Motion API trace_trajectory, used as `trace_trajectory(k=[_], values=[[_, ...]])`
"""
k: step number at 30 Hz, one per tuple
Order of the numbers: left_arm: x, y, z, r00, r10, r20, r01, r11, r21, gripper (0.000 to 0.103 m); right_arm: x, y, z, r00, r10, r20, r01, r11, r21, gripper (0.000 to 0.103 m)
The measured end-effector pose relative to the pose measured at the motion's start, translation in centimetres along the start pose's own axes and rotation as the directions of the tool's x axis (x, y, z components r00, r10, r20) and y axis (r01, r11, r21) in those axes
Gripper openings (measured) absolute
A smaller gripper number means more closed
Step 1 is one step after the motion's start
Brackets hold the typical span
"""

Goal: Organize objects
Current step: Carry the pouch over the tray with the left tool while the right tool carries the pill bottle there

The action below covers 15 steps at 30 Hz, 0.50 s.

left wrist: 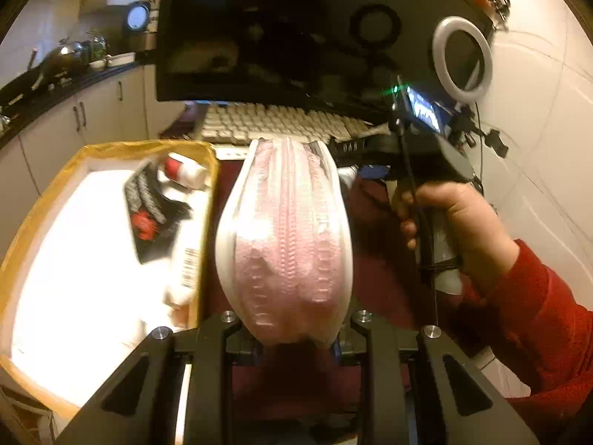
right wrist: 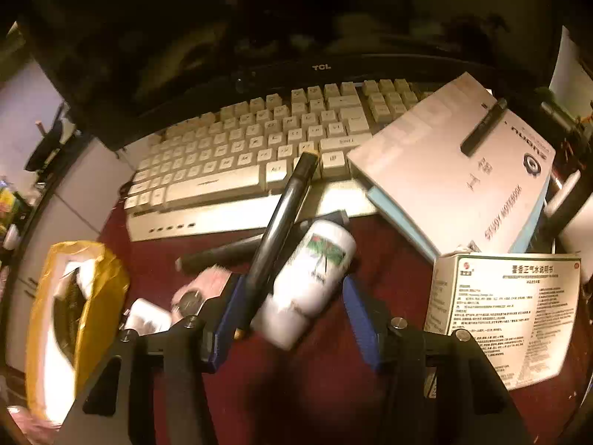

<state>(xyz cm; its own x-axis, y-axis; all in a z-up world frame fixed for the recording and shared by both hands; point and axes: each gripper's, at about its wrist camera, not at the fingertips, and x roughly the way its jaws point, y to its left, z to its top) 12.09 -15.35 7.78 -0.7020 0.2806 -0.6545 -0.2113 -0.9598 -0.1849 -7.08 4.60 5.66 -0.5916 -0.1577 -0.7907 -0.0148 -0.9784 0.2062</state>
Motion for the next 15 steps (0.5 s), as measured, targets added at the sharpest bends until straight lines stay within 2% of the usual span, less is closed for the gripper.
trace_trajectory(k=[4, 8, 10, 11, 15], values=[[-0.8, 1.0, 0.8, 0.998, 0.062, 0.022, -0.062, 0.998, -0.008, 0.025, 1.0, 0.7, 0.8, 0.999, -0.051, -0.003, 0.051, 0.999, -0.017, 0.059], [-1.7, 2.1, 1.0, 0.993, 0.117, 0.021, -0.116, 0.992, -0.039, 0.025, 1.2, 1.5, 0.6, 0.994, -0.105, 0.019, 0.106, 0.990, -0.088, 0.056], [-1.6, 2.7, 1.1, 0.989, 0.149, 0.017, -0.148, 0.988, -0.050, 0.025, 1.0, 1.5, 0.6, 0.994, -0.112, 0.017, 0.113, 0.988, -0.107, 0.050], [-1.5, 3.1, 1.1, 0.986, 0.166, 0.016, -0.165, 0.985, -0.052, 0.025, 0.8, 1.4, 0.6, 0.993, -0.121, 0.013, 0.121, 0.986, -0.111, 0.036], [-1.7, 3.6, 1.2, 0.979, 0.203, 0.016, -0.202, 0.978, -0.052, 0.025, 0.6, 1.2, 0.1, 0.996, -0.086, -0.013, 0.084, 0.987, -0.134, 0.036]])
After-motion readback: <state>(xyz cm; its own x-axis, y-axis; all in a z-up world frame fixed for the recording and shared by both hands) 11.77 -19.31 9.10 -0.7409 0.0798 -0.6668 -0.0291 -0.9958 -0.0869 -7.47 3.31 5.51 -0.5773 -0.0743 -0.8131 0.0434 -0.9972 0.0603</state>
